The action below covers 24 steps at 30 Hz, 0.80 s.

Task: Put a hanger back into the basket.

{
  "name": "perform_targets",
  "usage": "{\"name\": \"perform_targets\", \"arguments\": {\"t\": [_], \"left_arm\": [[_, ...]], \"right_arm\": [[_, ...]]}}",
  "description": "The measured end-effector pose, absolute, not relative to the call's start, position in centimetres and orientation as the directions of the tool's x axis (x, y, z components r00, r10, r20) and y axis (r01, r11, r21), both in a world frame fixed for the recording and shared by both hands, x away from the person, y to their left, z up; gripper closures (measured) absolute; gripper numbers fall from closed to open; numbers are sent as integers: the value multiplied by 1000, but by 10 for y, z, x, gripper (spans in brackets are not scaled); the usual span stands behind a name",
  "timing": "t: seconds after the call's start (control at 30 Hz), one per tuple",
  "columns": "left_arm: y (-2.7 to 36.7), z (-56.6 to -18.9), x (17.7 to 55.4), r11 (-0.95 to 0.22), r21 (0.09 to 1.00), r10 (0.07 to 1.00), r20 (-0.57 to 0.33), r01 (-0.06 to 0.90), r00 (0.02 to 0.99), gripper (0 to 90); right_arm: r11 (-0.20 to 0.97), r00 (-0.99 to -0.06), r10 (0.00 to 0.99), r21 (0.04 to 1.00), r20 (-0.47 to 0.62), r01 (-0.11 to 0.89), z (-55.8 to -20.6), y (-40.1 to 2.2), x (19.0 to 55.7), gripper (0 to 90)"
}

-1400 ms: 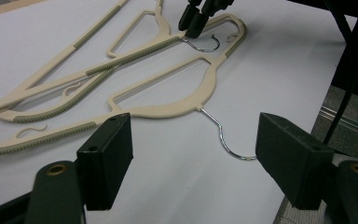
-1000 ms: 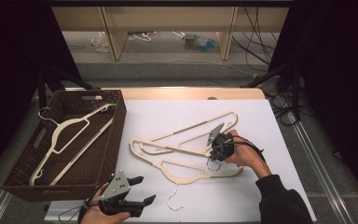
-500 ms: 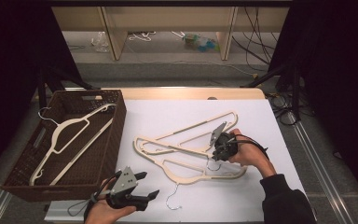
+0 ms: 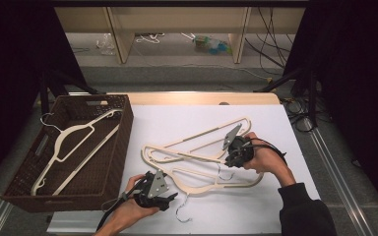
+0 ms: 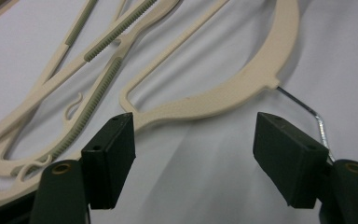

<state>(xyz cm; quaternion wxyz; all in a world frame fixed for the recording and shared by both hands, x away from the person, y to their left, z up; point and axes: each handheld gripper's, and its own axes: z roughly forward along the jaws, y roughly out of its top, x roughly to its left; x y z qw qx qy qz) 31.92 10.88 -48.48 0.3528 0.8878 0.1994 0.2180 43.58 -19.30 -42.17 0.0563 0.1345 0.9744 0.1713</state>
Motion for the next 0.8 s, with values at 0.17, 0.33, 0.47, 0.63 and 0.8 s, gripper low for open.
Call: {"name": "perform_targets", "arguments": {"t": [0.17,0.33,0.47,0.63,0.8], "left_arm": [[98,-489,325,-695,698,487,277,175,828,313],[92,-492,324,-717,681,459,299,149,837,323],[88,-489,325,-747,654,435,338,125,835,332],[80,-487,324,-791,606,388,400,77,831,330],[73,-486,324,-818,574,351,449,36,822,314]], "right_arm": [[899,-957,285,361,-58,246,-416,-193,435,792],[897,-956,290,361,-48,254,-416,-195,435,792],[894,-956,290,368,-40,256,-414,-196,436,793],[885,-951,306,378,-34,271,-412,-197,436,793],[882,-950,311,382,-27,278,-412,-199,437,793]]}}
